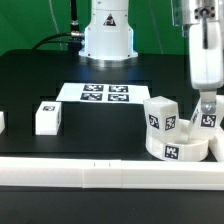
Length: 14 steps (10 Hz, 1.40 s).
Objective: Assemble stool
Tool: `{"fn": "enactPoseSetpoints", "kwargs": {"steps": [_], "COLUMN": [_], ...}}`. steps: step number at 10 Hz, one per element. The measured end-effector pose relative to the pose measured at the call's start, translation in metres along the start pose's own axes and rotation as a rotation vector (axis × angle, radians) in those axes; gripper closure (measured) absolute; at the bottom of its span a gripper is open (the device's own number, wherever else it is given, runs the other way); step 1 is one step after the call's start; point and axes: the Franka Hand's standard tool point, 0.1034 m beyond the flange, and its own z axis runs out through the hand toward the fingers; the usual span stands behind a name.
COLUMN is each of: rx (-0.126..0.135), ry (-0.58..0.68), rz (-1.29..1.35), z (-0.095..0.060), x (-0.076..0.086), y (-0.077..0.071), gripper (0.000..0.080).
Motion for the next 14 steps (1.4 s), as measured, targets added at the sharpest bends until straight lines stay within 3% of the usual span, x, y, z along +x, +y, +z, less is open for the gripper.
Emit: {"fn": "enactPoseSetpoints", "kwargs": {"steps": [2,5,6,7,8,9,13,14], "rx": [0.023,0.013,-0.002,-0.040,-0.054,-0.060,-0.066,-0.113], "ry": [-0.020,-0.014,-0.007,0.004,-0.015,-0.018,-0.015,-0.013], "rz": [-0.056,-0.062,-0.150,-0.328,-0.454,-0.472,-0.526,-0.741], "z": [-0.021,-0.014,-0.014,-0.018,-0.025,-0.030,-0.028,-0.033], "x": [0.009,0.007,0.009,0.017,0.030,0.038,0.039,0.061], "y": [-0.004,-0.001,0.001,0.003,0.003,0.001,0.002,0.004], "gripper": [0.0151,0.0150,0.0150,0.0150,0.0150,0.0150,0.0150,0.0150]}}
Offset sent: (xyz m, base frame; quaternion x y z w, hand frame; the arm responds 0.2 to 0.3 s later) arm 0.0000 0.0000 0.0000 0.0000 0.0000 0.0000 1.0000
